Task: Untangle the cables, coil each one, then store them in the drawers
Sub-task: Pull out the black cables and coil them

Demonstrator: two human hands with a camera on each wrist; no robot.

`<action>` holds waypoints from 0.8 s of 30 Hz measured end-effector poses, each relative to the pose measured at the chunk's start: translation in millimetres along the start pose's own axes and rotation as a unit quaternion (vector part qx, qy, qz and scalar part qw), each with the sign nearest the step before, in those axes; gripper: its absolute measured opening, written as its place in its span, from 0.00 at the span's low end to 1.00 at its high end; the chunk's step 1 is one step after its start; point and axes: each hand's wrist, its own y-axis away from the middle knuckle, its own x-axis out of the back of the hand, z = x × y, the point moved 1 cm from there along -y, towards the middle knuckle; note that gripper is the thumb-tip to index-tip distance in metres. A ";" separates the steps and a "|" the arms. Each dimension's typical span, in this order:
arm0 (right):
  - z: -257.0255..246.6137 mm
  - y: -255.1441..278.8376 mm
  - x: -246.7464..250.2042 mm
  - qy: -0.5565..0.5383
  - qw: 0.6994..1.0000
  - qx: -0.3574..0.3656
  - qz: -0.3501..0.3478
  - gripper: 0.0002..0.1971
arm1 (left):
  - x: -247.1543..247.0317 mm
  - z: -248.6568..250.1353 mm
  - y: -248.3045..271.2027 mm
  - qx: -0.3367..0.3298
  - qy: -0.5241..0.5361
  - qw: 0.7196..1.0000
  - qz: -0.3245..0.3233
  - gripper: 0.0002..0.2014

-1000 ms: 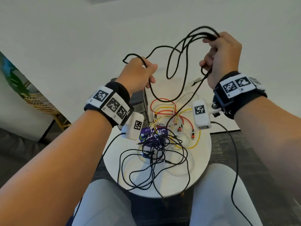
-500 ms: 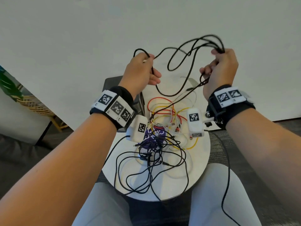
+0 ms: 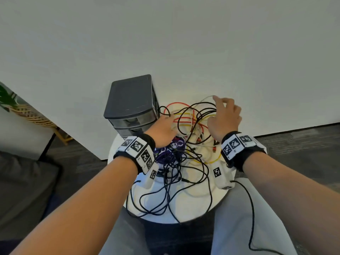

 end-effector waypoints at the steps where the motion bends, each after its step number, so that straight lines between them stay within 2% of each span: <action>1: 0.9 0.7 -1.8 0.025 0.999 -0.017 -0.012 0.37 | -3.7 -1.7 -0.9 -0.002 -0.005 1.000 -0.002 0.29; 4: 5.9 1.0 -14.1 0.023 0.991 -0.062 -0.115 0.39 | -9.9 -1.5 -2.4 -0.005 0.004 1.000 -0.021 0.26; 6: 7.0 -0.1 -23.5 0.008 0.987 -0.059 -0.149 0.39 | -11.4 -2.5 -4.8 0.006 0.028 0.999 -0.037 0.25; 10: 2.4 -2.2 -34.7 0.035 0.987 -0.036 -0.154 0.37 | -13.5 -5.2 -8.5 0.030 0.062 0.997 -0.034 0.25; 14: 2.2 -1.6 -40.6 0.081 0.978 -0.020 -0.192 0.41 | -17.3 -10.2 -7.7 0.037 0.057 0.996 -0.056 0.26; 17: 7.7 -2.4 -40.0 0.071 0.973 -0.014 -0.218 0.43 | -18.4 -14.3 -7.0 0.039 0.052 0.996 -0.059 0.26; 24: 11.1 1.0 -32.8 0.027 0.979 0.009 -0.204 0.40 | -16.0 -15.4 2.4 0.026 0.114 0.993 -0.032 0.25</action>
